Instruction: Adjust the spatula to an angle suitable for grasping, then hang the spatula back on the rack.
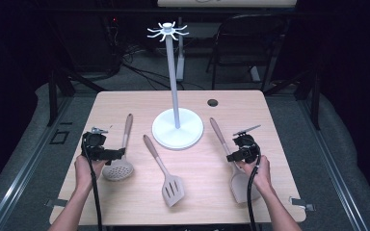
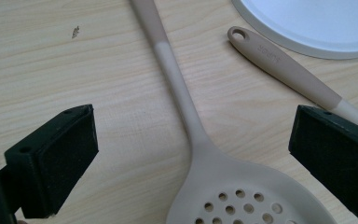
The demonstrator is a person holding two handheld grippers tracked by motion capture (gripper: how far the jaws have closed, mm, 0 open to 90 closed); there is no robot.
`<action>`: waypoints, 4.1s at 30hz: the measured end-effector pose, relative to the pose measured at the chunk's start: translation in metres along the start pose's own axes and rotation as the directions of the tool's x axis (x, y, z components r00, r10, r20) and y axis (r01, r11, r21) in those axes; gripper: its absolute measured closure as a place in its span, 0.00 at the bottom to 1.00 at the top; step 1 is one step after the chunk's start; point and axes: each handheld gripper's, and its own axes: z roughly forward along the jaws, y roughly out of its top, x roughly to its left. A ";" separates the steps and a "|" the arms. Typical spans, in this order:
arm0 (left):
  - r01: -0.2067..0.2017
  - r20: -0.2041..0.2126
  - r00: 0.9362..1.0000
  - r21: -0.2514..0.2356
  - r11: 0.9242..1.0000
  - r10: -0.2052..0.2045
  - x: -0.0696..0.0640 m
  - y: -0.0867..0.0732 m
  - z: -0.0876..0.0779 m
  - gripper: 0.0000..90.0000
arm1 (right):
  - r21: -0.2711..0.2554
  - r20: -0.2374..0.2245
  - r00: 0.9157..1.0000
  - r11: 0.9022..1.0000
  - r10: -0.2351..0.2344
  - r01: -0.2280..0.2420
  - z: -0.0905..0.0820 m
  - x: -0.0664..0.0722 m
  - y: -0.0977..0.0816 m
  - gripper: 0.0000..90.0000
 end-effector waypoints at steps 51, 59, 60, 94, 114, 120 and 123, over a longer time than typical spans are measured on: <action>-0.105 0.139 0.984 -0.059 0.993 0.112 -0.064 0.024 0.013 0.00 | -0.154 -0.037 0.939 0.930 -0.342 0.333 -0.017 0.074 0.005 0.87; -0.112 0.150 0.981 -0.068 0.991 0.121 -0.070 0.031 0.014 0.00 | -0.161 -0.042 0.928 0.919 -0.371 0.360 -0.013 0.081 0.010 0.87; -0.112 0.155 0.980 -0.074 0.991 0.123 -0.073 0.032 0.013 0.00 | -0.163 -0.040 0.929 0.920 -0.368 0.357 -0.014 0.081 0.009 0.87; -0.114 0.438 0.877 -0.207 0.972 0.197 -0.144 0.057 0.010 0.16 | -0.244 -0.012 0.908 0.882 -0.419 0.404 -0.020 0.103 0.014 0.87; -0.027 0.540 0.825 -0.260 0.965 0.169 -0.164 0.056 0.019 0.70 | -0.251 0.006 0.880 0.852 -0.474 0.460 -0.014 0.126 0.007 0.87; 0.006 0.567 0.812 -0.246 0.969 0.139 -0.156 0.055 0.020 0.73 | -0.214 -0.026 0.870 0.853 -0.493 0.477 -0.014 0.121 0.007 0.76; 0.015 0.575 0.806 -0.257 0.966 0.141 -0.155 0.056 0.019 0.74 | -0.186 -0.049 0.868 0.858 -0.494 0.478 -0.011 0.117 0.006 0.76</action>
